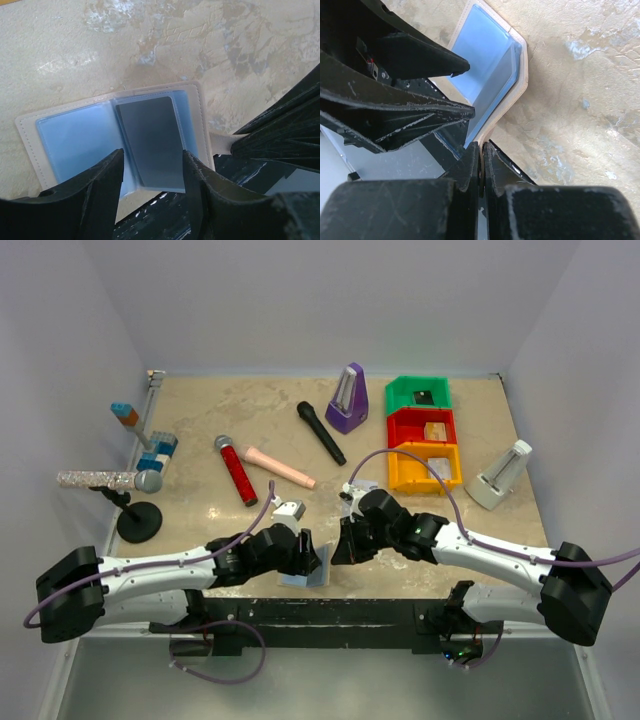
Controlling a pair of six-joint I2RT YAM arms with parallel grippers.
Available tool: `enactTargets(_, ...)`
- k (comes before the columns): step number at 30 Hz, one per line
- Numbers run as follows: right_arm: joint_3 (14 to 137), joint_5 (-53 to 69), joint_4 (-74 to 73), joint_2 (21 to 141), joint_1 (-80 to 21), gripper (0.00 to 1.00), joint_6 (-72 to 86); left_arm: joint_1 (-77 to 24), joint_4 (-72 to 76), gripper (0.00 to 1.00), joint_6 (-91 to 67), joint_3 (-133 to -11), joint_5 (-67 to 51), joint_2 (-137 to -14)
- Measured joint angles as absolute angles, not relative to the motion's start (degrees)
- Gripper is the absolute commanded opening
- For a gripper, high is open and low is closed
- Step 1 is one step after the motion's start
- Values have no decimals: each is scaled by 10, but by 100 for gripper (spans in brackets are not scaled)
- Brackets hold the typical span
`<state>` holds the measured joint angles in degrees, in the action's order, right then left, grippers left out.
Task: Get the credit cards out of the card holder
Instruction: Remove the credit card from the card holder.
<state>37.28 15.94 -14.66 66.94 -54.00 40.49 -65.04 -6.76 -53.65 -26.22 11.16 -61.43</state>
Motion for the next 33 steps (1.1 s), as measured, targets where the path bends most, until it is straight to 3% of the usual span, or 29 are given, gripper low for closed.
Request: enactTargets(33,378,160,-154,670,-540,0,403,-669,-63,57,-508,-300,123,-642)
